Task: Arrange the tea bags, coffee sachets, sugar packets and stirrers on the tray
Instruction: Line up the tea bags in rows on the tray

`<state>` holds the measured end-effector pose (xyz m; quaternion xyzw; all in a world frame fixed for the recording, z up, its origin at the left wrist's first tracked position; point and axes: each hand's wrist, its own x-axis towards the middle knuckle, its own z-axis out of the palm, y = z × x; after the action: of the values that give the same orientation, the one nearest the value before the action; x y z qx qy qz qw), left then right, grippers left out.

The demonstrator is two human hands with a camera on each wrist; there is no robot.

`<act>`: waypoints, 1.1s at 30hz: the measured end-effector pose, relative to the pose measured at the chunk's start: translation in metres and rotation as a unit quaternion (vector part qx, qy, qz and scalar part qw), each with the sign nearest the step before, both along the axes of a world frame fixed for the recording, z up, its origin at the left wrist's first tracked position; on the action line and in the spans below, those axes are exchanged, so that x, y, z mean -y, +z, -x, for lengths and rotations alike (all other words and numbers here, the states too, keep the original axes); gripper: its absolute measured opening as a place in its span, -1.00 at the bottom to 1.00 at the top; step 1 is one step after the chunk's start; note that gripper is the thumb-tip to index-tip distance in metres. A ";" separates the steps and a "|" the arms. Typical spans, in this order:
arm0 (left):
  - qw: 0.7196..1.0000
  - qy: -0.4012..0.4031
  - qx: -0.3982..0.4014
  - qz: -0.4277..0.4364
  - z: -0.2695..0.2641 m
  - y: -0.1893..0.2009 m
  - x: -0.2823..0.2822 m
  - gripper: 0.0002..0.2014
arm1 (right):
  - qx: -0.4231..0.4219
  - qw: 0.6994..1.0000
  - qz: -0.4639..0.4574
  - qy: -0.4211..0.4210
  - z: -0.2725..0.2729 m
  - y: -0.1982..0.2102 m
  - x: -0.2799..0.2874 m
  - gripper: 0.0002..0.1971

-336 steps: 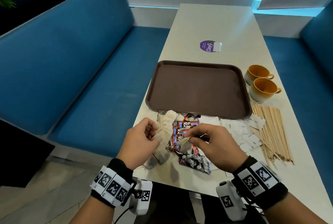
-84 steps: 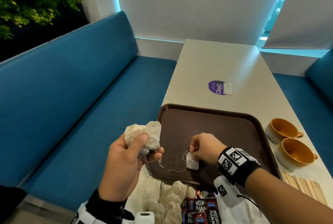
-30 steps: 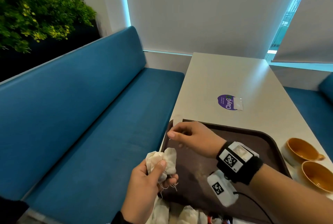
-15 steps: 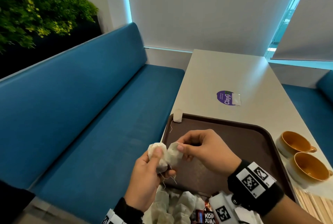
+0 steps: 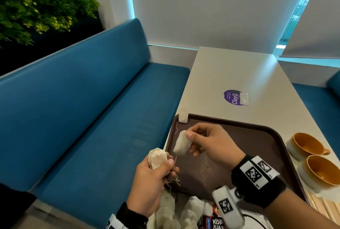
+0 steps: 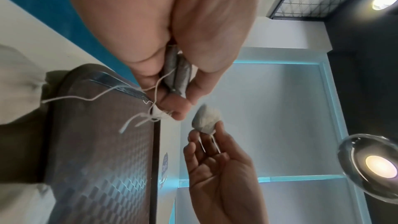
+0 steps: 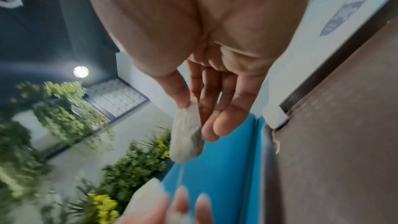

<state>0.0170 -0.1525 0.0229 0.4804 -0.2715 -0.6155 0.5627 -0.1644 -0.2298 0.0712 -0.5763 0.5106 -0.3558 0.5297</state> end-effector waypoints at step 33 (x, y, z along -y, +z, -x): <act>0.992 -0.064 -0.019 -0.107 -0.021 -0.011 0.010 -0.73 | -0.307 0.949 0.040 -0.057 -0.017 -0.081 0.183 -0.96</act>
<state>0.0380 -0.1630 0.0114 0.5074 -0.2237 -0.6850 0.4725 -0.1473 -0.4130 -0.0096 -0.6482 0.6661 -0.2114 0.3024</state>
